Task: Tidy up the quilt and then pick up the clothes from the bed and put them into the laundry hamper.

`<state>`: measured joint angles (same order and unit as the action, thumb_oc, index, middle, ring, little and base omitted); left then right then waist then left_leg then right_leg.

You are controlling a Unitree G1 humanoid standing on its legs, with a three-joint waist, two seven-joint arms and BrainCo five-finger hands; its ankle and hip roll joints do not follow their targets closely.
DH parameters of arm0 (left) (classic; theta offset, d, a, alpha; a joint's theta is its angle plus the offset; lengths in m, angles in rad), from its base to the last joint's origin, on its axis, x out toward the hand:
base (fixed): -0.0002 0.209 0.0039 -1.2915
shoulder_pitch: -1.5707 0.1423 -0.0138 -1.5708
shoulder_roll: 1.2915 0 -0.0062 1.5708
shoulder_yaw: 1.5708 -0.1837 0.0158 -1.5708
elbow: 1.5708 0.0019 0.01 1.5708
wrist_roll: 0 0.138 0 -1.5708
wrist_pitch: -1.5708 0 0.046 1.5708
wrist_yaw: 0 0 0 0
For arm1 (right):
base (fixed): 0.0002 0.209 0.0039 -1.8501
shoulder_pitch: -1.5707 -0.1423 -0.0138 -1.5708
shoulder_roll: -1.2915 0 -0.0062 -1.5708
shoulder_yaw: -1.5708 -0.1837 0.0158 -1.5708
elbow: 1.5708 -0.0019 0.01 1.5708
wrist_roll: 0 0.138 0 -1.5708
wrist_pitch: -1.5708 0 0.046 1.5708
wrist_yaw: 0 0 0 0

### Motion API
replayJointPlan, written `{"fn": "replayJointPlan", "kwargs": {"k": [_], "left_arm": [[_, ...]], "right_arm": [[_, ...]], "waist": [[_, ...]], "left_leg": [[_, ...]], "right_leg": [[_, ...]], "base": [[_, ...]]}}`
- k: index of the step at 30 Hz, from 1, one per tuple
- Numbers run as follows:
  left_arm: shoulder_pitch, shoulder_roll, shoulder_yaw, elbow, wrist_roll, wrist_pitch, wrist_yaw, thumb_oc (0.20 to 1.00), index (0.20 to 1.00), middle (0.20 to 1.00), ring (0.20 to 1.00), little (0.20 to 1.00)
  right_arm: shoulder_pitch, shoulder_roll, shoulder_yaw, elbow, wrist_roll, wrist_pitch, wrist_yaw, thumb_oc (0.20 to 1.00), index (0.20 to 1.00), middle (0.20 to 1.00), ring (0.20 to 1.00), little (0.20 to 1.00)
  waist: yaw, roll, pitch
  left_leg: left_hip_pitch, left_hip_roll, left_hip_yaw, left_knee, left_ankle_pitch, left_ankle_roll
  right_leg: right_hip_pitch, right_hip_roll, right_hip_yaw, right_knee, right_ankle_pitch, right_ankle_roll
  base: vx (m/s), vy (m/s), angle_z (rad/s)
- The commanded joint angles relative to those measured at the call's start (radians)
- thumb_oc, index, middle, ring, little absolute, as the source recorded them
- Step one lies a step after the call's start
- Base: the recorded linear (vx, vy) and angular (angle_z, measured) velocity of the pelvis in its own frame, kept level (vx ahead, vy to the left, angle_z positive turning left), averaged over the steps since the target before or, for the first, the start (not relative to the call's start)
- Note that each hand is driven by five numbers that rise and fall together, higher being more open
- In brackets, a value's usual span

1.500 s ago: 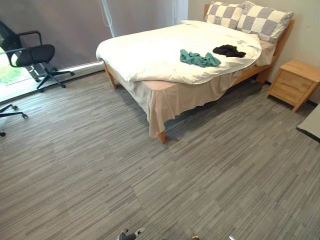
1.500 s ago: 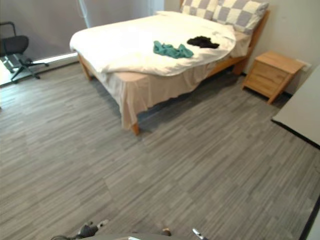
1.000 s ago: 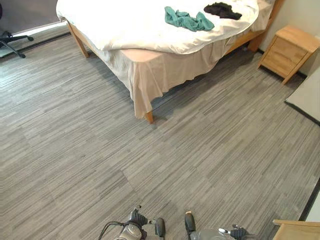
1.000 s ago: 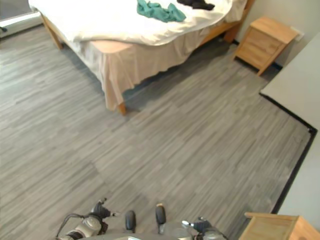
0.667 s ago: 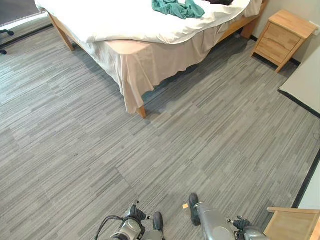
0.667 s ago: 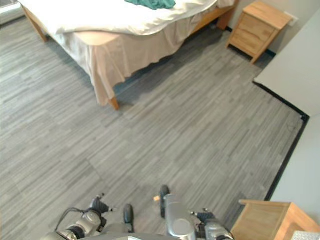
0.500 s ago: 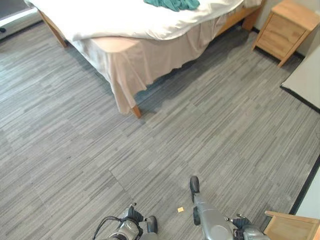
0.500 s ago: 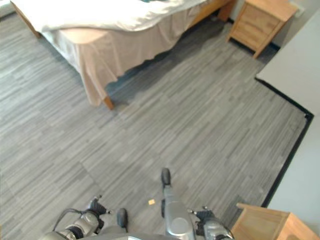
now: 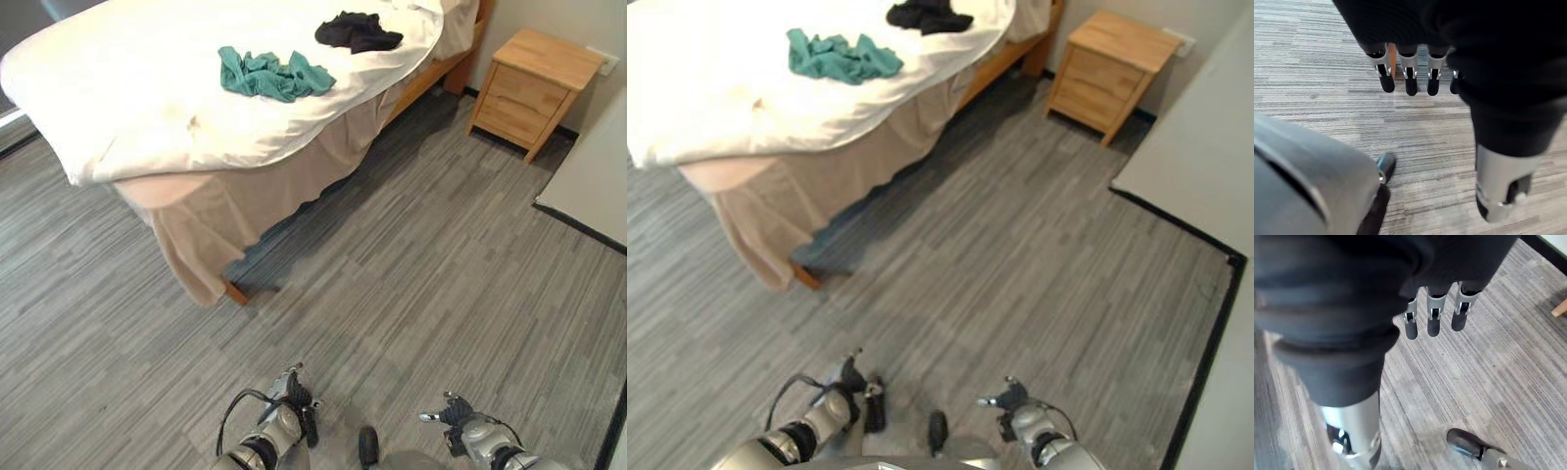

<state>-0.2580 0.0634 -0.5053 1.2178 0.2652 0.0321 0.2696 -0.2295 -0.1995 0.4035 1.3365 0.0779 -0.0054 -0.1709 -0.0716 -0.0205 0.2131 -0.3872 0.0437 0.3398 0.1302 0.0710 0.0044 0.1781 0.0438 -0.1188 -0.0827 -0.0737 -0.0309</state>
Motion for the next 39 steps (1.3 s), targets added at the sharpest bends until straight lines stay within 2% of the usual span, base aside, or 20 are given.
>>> {"fn": "replayJointPlan", "kwargs": {"k": [1, 2, 3, 5, 6, 7, 9, 10, 11, 12, 13, 16, 21, 25, 26, 27, 29, 32, 36, 39], "left_arm": [[-0.009, -0.022, -0.020, 0.098, 0.054, 0.042, 0.026, 1.000, 1.000, 1.000, 1.000, 1.000], [0.001, -0.014, -0.017, 0.100, 0.053, 0.047, 0.042, 1.000, 1.000, 1.000, 1.000, 1.000], [0.006, -0.010, -0.010, 0.111, 0.058, 0.056, 0.039, 1.000, 1.000, 1.000, 1.000, 1.000], [0.016, -0.006, 0.019, 0.141, 0.054, 0.075, 0.039, 1.000, 1.000, 1.000, 1.000, 1.000], [0.023, 0.012, 0.036, 0.147, 0.038, 0.085, 0.044, 1.000, 1.000, 1.000, 1.000, 1.000], [0.023, 0.012, 0.036, 0.147, 0.038, 0.085, 0.044, 1.000, 1.000, 1.000, 1.000, 1.000], [0.033, 0.016, 0.038, 0.156, 0.038, 0.075, 0.051, 1.000, 1.000, 1.000, 1.000, 1.000], [0.048, 0.030, 0.040, 0.164, 0.033, 0.065, 0.053, 1.000, 1.000, 1.000, 1.000, 1.000], [0.048, 0.030, 0.040, 0.164, 0.033, 0.065, 0.053, 1.000, 1.000, 1.000, 1.000, 1.000], [0.058, 0.041, 0.052, 0.142, 0.004, 0.062, 0.049, 1.000, 1.000, 1.000, 1.000, 1.000], [0.047, 0.043, 0.048, 0.154, 0.016, 0.055, 0.040, 1.000, 1.000, 1.000, 1.000, 1.000], [0.039, 0.062, 0.047, 0.146, 0.019, 0.040, 0.043, 1.000, 1.000, 1.000, 1.000, 1.000], [0.062, 0.060, 0.078, 0.079, -0.076, -0.018, 0.048, 1.000, 1.000, 1.000, 1.000, 1.000], [0.067, 0.085, 0.111, 0.007, -0.133, -0.060, 0.054, 1.000, 1.000, 1.000, 1.000, 1.000], [0.051, 0.128, 0.131, -0.118, -0.160, -0.077, 0.050, 1.000, 1.000, 1.000, 1.000, 1.000], [0.052, 0.129, 0.131, -0.120, -0.160, -0.076, 0.049, 1.000, 1.000, 1.000, 1.000, 1.000], [0.032, 0.205, 0.179, -0.305, -0.196, -0.096, 0.051, 1.000, 1.000, 1.000, 1.000, 1.000], [0.094, 0.303, 0.256, -0.615, -0.177, -0.112, 0.026, 1.000, 1.000, 1.000, 1.000, 1.000], [0.020, 0.416, 0.298, -0.741, -0.131, -0.156, 0.009, 1.000, 1.000, 1.000, 1.000, 1.000], [-0.053, 0.503, 0.319, -0.934, -0.089, -0.150, 0.005, 1.000, 1.000, 1.000, 1.000, 1.000]], "right_arm": [[0.034, 0.021, -0.009, -0.033, -0.037, -0.009, -0.016, 1.000, 1.000, 1.000, 1.000, 1.000], [0.035, 0.034, 0.006, -0.042, -0.040, -0.010, -0.016, 1.000, 1.000, 1.000, 1.000, 1.000], [0.040, 0.041, 0.010, -0.047, -0.047, -0.013, -0.018, 1.000, 1.000, 1.000, 1.000, 1.000], [0.036, 0.058, 0.003, -0.060, -0.048, -0.015, -0.015, 1.000, 1.000, 1.000, 1.000, 1.000], [0.027, 0.059, -0.004, -0.079, -0.036, -0.014, -0.012, 1.000, 1.000, 1.000, 1.000, 1.000], [0.027, 0.059, -0.004, -0.079, -0.036, -0.014, -0.012, 1.000, 1.000, 1.000, 1.000, 1.000], [0.043, 0.071, 0.004, -0.074, -0.045, -0.018, -0.022, 1.000, 1.000, 1.000, 1.000, 1.000], [0.053, 0.064, -0.007, -0.065, -0.036, -0.014, -0.022, 1.000, 1.000, 1.000, 1.000, 1.000], [0.053, 0.064, -0.007, -0.065, -0.036, -0.014, -0.022, 1.000, 1.000, 1.000, 1.000, 1.000], [0.072, 0.056, -0.023, -0.052, -0.005, -0.002, -0.036, 1.000, 1.000, 1.000, 1.000, 1.000], [0.073, 0.053, -0.041, -0.047, 0.002, 0.000, -0.016, 1.000, 1.000, 1.000, 1.000, 1.000], [0.080, 0.044, -0.039, -0.034, -0.011, 0.003, -0.014, 1.000, 1.000, 1.000, 1.000, 1.000], [0.081, 0.004, -0.062, -0.024, -0.014, 0.000, -0.024, 1.000, 1.000, 1.000, 1.000, 1.000], [0.093, -0.018, -0.102, -0.010, 0.006, -0.001, -0.026, 1.000, 1.000, 1.000, 1.000, 1.000], [0.099, -0.033, -0.122, -0.005, 0.008, 0.002, -0.026, 1.000, 1.000, 1.000, 1.000, 1.000], [0.099, -0.032, -0.121, -0.005, 0.008, 0.002, -0.026, 1.000, 1.000, 1.000, 1.000, 1.000], [0.102, -0.048, -0.139, -0.007, 0.009, 0.007, -0.022, 1.000, 1.000, 1.000, 1.000, 1.000], [0.146, -0.064, -0.185, -0.010, 0.001, 0.015, 0.001, 1.000, 1.000, 1.000, 1.000, 1.000], [0.164, -0.078, -0.233, -0.004, 0.030, 0.013, 0.039, 1.000, 1.000, 1.000, 1.000, 1.000], [0.175, -0.061, -0.234, -0.023, 0.036, 0.014, 0.036, 1.000, 1.000, 1.000, 1.000, 1.000]], "waist": [[0.029, 0.028, 0.008], [0.044, 0.015, -0.004], [0.045, 0.017, -0.011], [0.032, 0.018, -0.010], [0.012, 0.044, 0.010], [0.010, 0.041, 0.010], [-0.015, 0.045, 0.020], [-0.031, 0.043, 0.017], [-0.031, 0.044, 0.015], [-0.054, 0.037, 0.012], [-0.050, 0.024, 0.002], [-0.039, 0.011, -0.006], [-0.028, 0.071, -0.039], [-0.029, 0.091, -0.039], [-0.022, 0.091, -0.021], [-0.024, 0.090, -0.021], [-0.009, 0.082, 0.006], [0.004, 0.093, -0.007], [-0.003, 0.090, -0.045], [-0.007, 0.077, -0.051]], "left_leg": [[0.268, -0.004, 0.090, -0.116, -0.005, -0.020], [0.274, -0.030, 0.050, -0.120, -0.017, 0.005], [0.295, -0.041, 0.038, -0.143, -0.028, 0.018], [0.360, -0.051, 0.043, -0.163, -0.058, 0.043], [0.418, -0.025, -0.004, -0.201, -0.058, 0.046], [0.417, -0.028, -0.006, -0.201, -0.058, 0.047], [0.443, -0.022, -0.063, -0.211, -0.060, 0.029], [0.457, -0.016, -0.115, -0.217, -0.071, 0.009], [0.455, -0.015, -0.115, -0.217, -0.070, 0.008], [0.476, -0.008, -0.161, -0.216, -0.091, -0.001], [0.465, -0.009, -0.185, -0.199, -0.097, -0.005], [0.467, -0.004, -0.209, -0.172, -0.112, -0.011], [0.457, 0.029, -0.269, -0.217, -0.058, -0.062], [0.466, 0.045, -0.263, -0.211, -0.050, -0.083], [0.433, 0.039, -0.279, -0.133, -0.047, -0.089], [0.431, 0.039, -0.281, -0.129, -0.049, -0.089], [0.360, 0.011, -0.331, -0.064, -0.038, -0.095], [0.367, 0.034, -0.320, -0.176, -0.019, -0.097], [0.392, 0.045, -0.292, -0.217, -0.026, -0.097], [0.419, 0.039, -0.282, -0.217, -0.048, -0.090]], "right_leg": [[0.008, -0.053, 0.082, 0.030, -0.045, 0.078], [0.001, -0.050, 0.076, 0.109, -0.049, 0.090], [-0.030, -0.044, 0.049, 0.212, -0.048, 0.123], [-0.116, -0.082, 0.015, 0.430, 0.038, 0.230], [-0.252, -0.090, 0.034, 0.602, 0.080, 0.240], [-0.255, -0.095, 0.033, 0.610, 0.075, 0.241], [-0.264, -0.105, 0.055, 0.478, -0.009, 0.197], [-0.263, -0.122, 0.139, 0.274, -0.004, 0.166], [-0.262, -0.120, 0.139, 0.269, 0.001, 0.165], [-0.270, -0.126, 0.277, 0.110, 0.041, 0.163], [-0.261, -0.121, 0.340, 0.106, 0.040, 0.159], [-0.240, -0.123, 0.314, 0.089, 0.047, 0.154], [-0.167, -0.129, 0.231, 0.002, 0.048, 0.127], [-0.141, -0.132, 0.204, -0.005, 0.035, 0.120], [-0.128, -0.141, 0.186, -0.005, 0.028, 0.115], [-0.128, -0.142, 0.185, -0.005, 0.028, 0.115], [-0.128, -0.159, 0.167, -0.005, 0.032, 0.114], [-0.127, -0.160, 0.152, -0.005, 0.023, 0.134], [-0.104, -0.167, 0.153, -0.005, 0.008, 0.146], [-0.093, -0.174, 0.160, -0.005, 0.008, 0.153]], "base": [[0.46, -0.003, 0.14], [0.25, -0.008, -0.06], [0.37, 0.001, -0.27], [0.37, -0.033, 0.29], [0.30, -0.080, 0.99], [0.31, -0.128, 1.19], [0.33, -0.260, 1.48], [0.33, -0.312, 1.60], [0.39, -0.418, 2.05], [0.18, -0.299, 1.82], [0.18, -0.297, 1.84], [0.14, -0.313, 1.14], [0.10, -0.184, 0.49], [0.10, -0.085, 0.11], [0.03, -0.051, 0.04], [-0.03, -0.027, 0.15], [-0.05, 0.016, 0.41], [0.09, 0.066, 0.40], [0.22, 0.092, -0.04], [0.17, 0.058, 0.00]]}}
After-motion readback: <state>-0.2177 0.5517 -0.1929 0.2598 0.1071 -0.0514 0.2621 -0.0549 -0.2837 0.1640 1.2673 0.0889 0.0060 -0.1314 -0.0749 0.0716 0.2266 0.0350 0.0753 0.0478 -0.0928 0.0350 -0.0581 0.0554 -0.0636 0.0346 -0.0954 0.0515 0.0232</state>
